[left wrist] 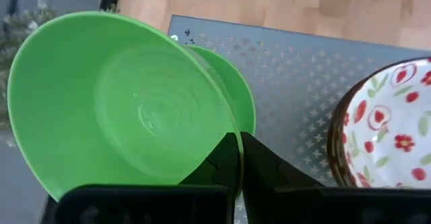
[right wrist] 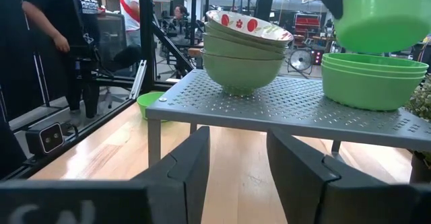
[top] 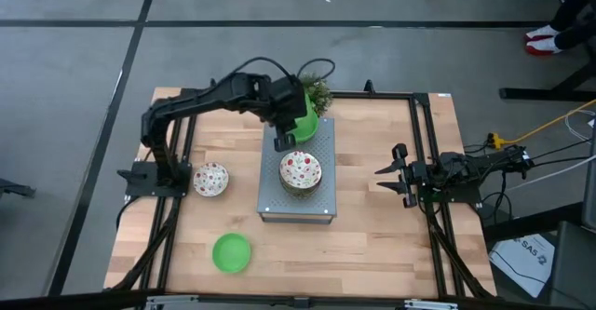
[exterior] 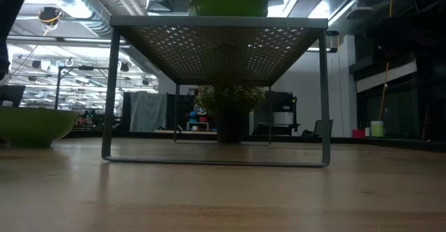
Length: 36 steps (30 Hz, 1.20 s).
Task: Pick & Place Mini bowls
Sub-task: Stack the green bowl on the green bowl on the shelf
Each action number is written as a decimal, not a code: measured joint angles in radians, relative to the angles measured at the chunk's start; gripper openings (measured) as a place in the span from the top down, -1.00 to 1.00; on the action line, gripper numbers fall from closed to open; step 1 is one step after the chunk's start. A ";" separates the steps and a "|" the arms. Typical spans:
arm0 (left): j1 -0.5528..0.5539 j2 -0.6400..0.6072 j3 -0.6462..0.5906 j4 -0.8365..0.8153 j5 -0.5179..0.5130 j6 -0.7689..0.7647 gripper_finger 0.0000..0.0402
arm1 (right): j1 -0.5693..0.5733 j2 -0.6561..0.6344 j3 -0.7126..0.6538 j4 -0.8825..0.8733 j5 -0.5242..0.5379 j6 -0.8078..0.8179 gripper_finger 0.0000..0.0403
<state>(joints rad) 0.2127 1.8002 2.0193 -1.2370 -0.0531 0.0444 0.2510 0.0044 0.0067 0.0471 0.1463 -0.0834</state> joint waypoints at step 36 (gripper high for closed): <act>-0.021 0.057 0.000 -0.033 -0.041 0.202 0.98 | 0.000 0.000 0.000 0.000 0.000 0.000 0.27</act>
<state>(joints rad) 0.1917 1.8576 2.0193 -1.2701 -0.0938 0.2466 0.2510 0.0044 0.0067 0.0470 0.1463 -0.0834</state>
